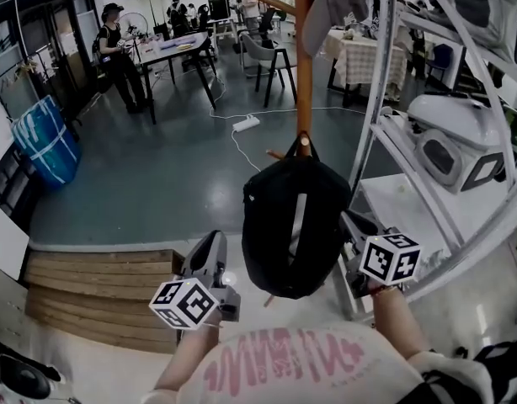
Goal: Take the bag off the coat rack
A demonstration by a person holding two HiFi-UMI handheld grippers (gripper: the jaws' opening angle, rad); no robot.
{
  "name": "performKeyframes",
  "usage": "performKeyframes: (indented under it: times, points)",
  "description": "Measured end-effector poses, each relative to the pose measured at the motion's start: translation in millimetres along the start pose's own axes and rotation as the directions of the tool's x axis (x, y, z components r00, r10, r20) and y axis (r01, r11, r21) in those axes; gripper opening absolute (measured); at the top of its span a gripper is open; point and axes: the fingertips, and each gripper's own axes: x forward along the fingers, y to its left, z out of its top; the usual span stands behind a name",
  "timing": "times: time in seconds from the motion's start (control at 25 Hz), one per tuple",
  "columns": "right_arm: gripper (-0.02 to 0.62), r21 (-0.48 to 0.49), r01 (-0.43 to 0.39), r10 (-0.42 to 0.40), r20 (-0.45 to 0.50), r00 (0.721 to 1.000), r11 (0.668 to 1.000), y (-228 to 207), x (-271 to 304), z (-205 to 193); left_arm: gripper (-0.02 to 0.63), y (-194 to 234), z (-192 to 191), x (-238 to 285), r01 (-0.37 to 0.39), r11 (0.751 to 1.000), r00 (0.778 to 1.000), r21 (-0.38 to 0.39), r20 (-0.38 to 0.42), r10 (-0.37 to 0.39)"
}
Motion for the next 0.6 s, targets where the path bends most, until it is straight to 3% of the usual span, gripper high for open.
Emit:
performKeyframes:
  times: [0.12, 0.28, 0.6]
  points:
    - [0.008, -0.012, 0.031, -0.031, -0.008, 0.999, 0.999, -7, 6, 3, 0.023, 10, 1, 7, 0.018, 0.996, 1.000, -0.093, 0.009, -0.017]
    - [0.008, -0.002, 0.059, -0.059, 0.000, 0.998, 0.998, -15, 11, 6, 0.023, 20, -3, 9, 0.019, 0.991, 1.000, -0.130, 0.003, -0.018]
    - [0.079, -0.054, 0.064, -0.065, -0.012, 0.998, 0.996, -20, 26, 18, 0.023, 29, -6, 5, -0.003, 1.000, 1.000, -0.001, -0.026, 0.003]
